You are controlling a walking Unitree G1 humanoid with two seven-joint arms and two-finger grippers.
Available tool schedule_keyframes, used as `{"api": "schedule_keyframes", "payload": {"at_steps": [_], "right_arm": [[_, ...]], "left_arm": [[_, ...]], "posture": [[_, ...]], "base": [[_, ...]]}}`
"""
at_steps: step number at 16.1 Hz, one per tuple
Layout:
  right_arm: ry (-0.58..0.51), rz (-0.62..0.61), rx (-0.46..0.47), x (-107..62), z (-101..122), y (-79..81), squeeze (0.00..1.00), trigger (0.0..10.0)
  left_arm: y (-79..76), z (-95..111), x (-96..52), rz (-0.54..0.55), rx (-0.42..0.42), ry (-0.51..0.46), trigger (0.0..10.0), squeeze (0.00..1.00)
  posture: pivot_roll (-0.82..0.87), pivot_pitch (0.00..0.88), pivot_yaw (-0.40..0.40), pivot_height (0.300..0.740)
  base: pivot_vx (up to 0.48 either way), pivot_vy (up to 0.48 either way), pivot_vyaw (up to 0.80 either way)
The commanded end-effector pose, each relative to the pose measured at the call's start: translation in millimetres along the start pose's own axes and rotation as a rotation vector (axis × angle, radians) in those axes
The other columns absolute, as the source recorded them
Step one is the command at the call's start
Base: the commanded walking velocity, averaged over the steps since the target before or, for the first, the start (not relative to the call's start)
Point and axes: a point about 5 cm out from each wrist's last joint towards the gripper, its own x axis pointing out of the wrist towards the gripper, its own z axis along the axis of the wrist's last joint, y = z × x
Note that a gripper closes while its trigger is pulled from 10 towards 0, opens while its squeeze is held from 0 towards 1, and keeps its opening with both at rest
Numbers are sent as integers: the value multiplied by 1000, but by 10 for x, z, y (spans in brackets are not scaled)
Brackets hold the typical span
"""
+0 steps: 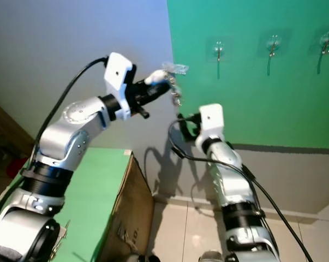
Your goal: Hang keys on a hook
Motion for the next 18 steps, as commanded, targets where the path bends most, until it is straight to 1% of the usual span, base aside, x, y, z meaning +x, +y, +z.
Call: {"api": "schedule_keyframes", "payload": {"at_steps": [1, 4, 5, 6, 7, 10, 11, 12, 15, 16, 18], "right_arm": [[-9, 4, 7, -2, 1, 25, 1000, 10000], [-13, 7, 33, -23, 21, 10, 1000, 10000], [-35, 24, 77, -13, 102, 16, 0, 10000], [-44, 28, 92, -8, 135, 16, 0, 10000], [-71, 29, 125, 6, 232, -11, 0, 10000], [-102, 37, 128, 7, 354, -51, 0, 10000], [-122, 48, 144, 5, 451, -83, 0, 10000], [-132, 55, 145, 4, 500, -94, 0, 10000], [-129, 85, 146, -10, 517, -82, 0, 10000], [-105, 140, 128, -50, 491, -57, 0, 10000], [-75, 185, 115, -95, 466, -55, 0, 10000]], "left_arm": [[73, 64, -19, 28, 38, -10, 0, 0], [125, 37, -19, 45, 63, 2, 0, 0], [133, 38, -13, 43, 79, 2, 0, 0], [132, 40, -10, 41, 84, 1, 0, 0], [130, 39, -2, 41, 85, 1, 0, 0], [142, 14, 6, 50, 83, 8, 0, 0], [131, 5, 12, 47, 84, 8, 0, 0], [116, 2, 22, 40, 83, 6, 0, 0], [97, -11, 37, 36, 86, 8, 0, 0], [108, -19, 44, 41, 90, 11, 0, 0], [126, -14, 50, 49, 103, 10, 0, 0]], "posture": [[-237, 16, 180, 740], [-244, 21, 184, 740], [-247, 23, 186, 740], [-247, 23, 186, 740], [-246, 24, 185, 740], [-246, 28, 184, 740], [-246, 29, 183, 740], [-248, 29, 184, 740], [-246, 29, 184, 740], [-245, 31, 184, 740], [-245, 31, 184, 740]], "base": [[0, 0, 0], [0, 0, 0], [0, 0, 0], [0, 0, 0], [0, 0, 0], [0, 0, 0], [0, 0, 0], [0, 0, 0], [0, 0, 0], [0, 0, 0], [0, 0, 0]]}}
